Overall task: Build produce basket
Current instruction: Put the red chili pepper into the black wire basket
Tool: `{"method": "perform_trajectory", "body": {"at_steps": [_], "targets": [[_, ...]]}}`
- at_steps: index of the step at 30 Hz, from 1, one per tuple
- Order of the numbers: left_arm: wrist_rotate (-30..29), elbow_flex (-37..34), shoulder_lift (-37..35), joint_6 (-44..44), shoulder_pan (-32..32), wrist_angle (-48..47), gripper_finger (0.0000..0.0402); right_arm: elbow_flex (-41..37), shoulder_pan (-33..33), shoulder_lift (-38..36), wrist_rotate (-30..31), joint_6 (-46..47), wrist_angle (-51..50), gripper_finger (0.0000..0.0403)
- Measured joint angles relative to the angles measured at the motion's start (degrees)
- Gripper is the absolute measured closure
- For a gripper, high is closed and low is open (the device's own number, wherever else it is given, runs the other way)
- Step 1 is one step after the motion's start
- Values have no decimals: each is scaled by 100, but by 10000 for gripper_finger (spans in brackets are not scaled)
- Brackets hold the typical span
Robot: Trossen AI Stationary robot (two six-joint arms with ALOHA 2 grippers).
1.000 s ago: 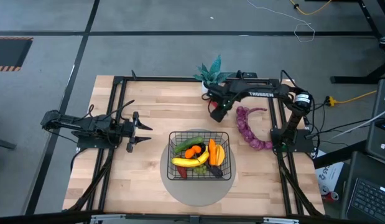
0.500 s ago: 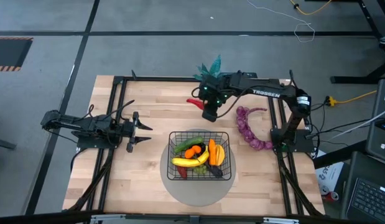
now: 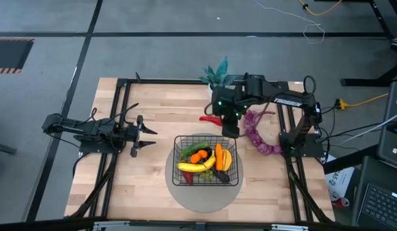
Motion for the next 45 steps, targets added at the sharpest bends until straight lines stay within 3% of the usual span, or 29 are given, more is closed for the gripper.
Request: {"method": "perform_trajectory", "body": {"at_steps": [10,21,30,35,41,45], "targets": [[-1,-1,-1,0,1,0,214,76,986,0,15,500,-322,295],[1,-1,1,0,1,-1,214,71,1918,0,12,416,594,295],[0,0,1,0,2,-1,214,69,2206,0,14,461,1065,295],[-1,-1,2,0,1,1,214,69,2269,0,40,1041,1234,295],[-1,-1,0,0,1,-1,214,67,2381,0,657,1481,1181,295],[-1,-1,2,0,0,-1,214,65,2461,0,726,1633,1217,295]]}}
